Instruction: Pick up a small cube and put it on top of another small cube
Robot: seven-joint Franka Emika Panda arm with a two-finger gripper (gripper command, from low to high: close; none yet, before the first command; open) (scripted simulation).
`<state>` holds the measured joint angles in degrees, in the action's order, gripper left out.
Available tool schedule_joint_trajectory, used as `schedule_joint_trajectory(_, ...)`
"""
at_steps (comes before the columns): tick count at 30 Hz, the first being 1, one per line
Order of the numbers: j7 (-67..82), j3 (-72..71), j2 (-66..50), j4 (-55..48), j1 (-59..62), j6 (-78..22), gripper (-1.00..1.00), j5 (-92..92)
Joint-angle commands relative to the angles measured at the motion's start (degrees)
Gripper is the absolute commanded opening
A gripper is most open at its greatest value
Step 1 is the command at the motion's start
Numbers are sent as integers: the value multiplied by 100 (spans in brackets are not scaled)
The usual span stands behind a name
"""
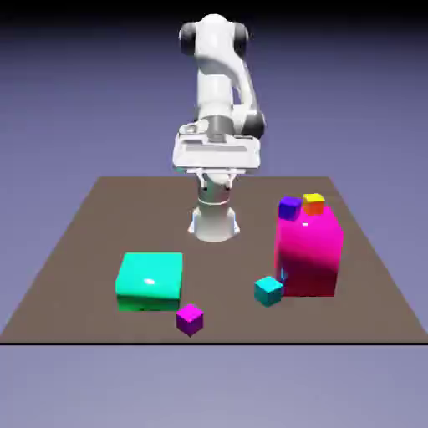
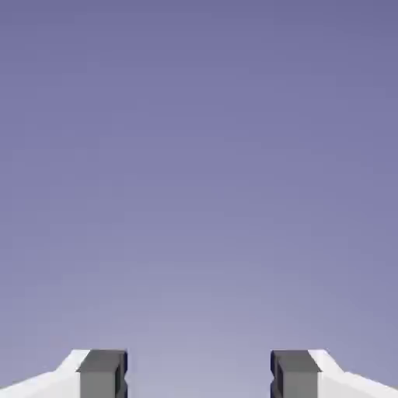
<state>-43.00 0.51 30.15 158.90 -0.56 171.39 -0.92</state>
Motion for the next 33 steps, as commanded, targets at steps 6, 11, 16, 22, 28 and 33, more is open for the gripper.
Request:
schedule_joint_trajectory(6,-269,252,-1246,-1046,63,-1303,0,-456)
schedule_joint_trajectory(11,-493,462,-2284,-1918,115,-2389,0,-836)
schedule_joint_trajectory(16,-717,672,-3323,-2790,167,-3475,0,-1216)
schedule_joint_trajectory(22,-986,924,-4569,-3836,230,-4778,0,-1672)
schedule_joint_trajectory(28,-1255,1177,-5814,-4882,293,-6081,0,-2128)
schedule_joint_trajectory(33,-1479,1387,-6853,-5753,345,-7167,0,-2508)
